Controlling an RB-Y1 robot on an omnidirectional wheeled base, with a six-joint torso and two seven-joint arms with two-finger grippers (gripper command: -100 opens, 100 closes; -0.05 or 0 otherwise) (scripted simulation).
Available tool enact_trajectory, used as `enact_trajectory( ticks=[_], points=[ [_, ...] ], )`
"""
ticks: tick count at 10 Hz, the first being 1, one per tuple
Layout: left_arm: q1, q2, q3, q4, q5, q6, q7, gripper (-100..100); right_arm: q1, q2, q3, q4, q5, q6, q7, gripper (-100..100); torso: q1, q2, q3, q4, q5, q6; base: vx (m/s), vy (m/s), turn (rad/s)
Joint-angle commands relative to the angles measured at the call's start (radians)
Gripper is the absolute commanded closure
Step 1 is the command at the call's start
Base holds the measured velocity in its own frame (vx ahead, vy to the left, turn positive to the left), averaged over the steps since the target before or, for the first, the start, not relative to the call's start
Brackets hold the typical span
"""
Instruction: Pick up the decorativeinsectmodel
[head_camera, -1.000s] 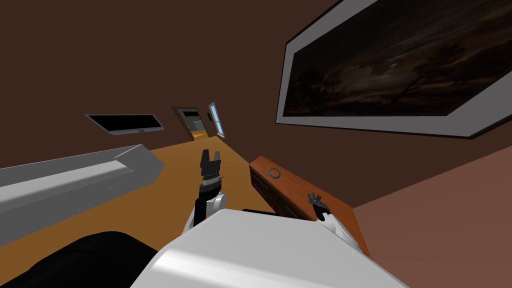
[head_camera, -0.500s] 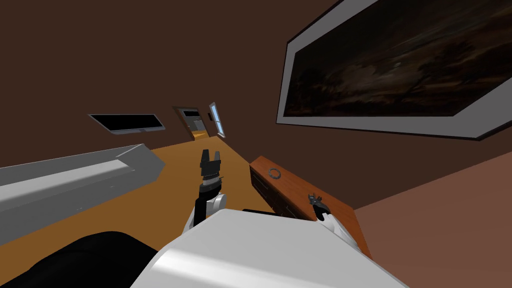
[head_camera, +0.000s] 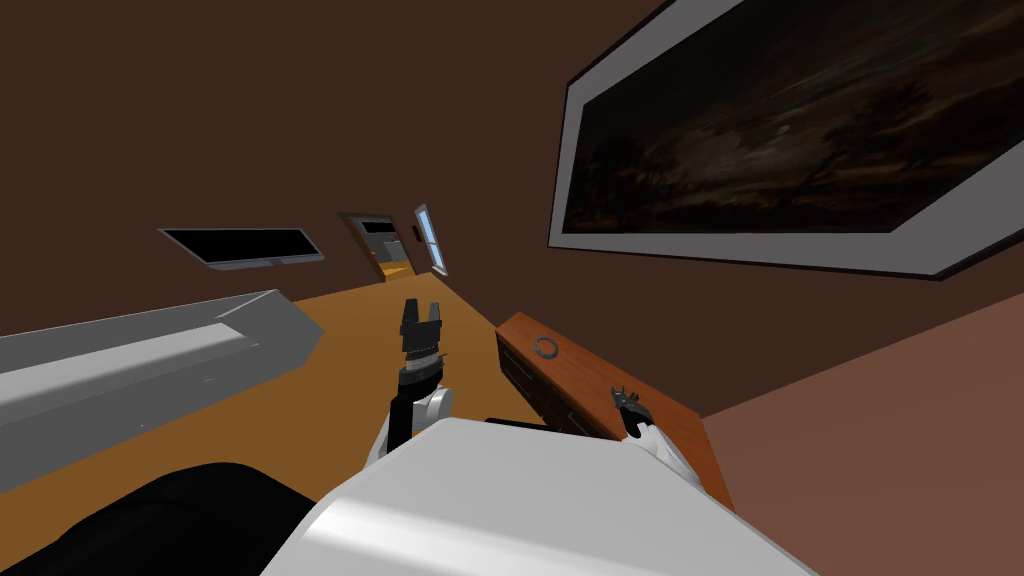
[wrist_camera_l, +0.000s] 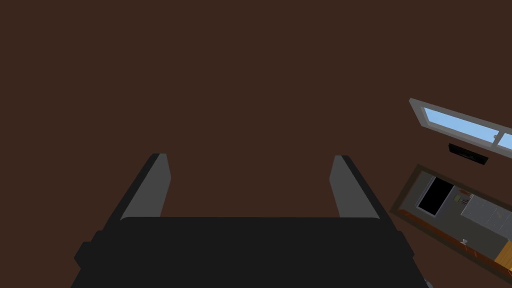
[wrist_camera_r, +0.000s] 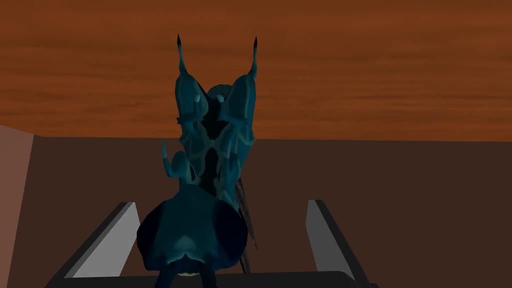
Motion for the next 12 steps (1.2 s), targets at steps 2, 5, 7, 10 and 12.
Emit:
enact_trajectory(
  ticks=[2, 5, 7, 10, 12],
  points=[
    [0.000, 0.000, 0.000, 0.000, 0.000, 0.000, 0.000, 0, -0.025, 0.032, -0.052, 0.022, 0.052, -0.026, 0.013, -100, 0.001, 0.000, 0.000, 0.000, 0.000, 0.000, 0.005, 0.005, -0.015],
    [0.000, 0.000, 0.000, 0.000, 0.000, 0.000, 0.000, 0, -0.015, 0.022, -0.026, 0.009, 0.030, -0.010, 0.008, 100, 0.001, 0.000, 0.000, 0.000, -0.001, -0.001, -0.002, 0.001, -0.007],
    [0.000, 0.000, 0.000, 0.000, 0.000, 0.000, 0.000, 0, -0.012, 0.021, -0.027, 0.011, 0.031, -0.005, 0.009, 100, -0.002, 0.000, 0.001, 0.001, -0.003, -0.003, 0.000, 0.000, 0.000],
    [0.000, 0.000, 0.000, 0.000, 0.000, 0.000, 0.000, 0, 0.003, -0.004, 0.007, -0.004, -0.007, 0.004, -0.001, 100, -0.004, -0.001, 0.000, 0.001, -0.003, -0.002, 0.002, -0.004, 0.011],
    [0.000, 0.000, 0.000, 0.000, 0.000, 0.000, 0.000, 0, 0.022, -0.027, 0.047, -0.021, -0.046, 0.023, -0.011, 100, -0.004, -0.001, 0.000, 0.001, -0.002, -0.002, -0.007, 0.003, 0.029]
  ],
)
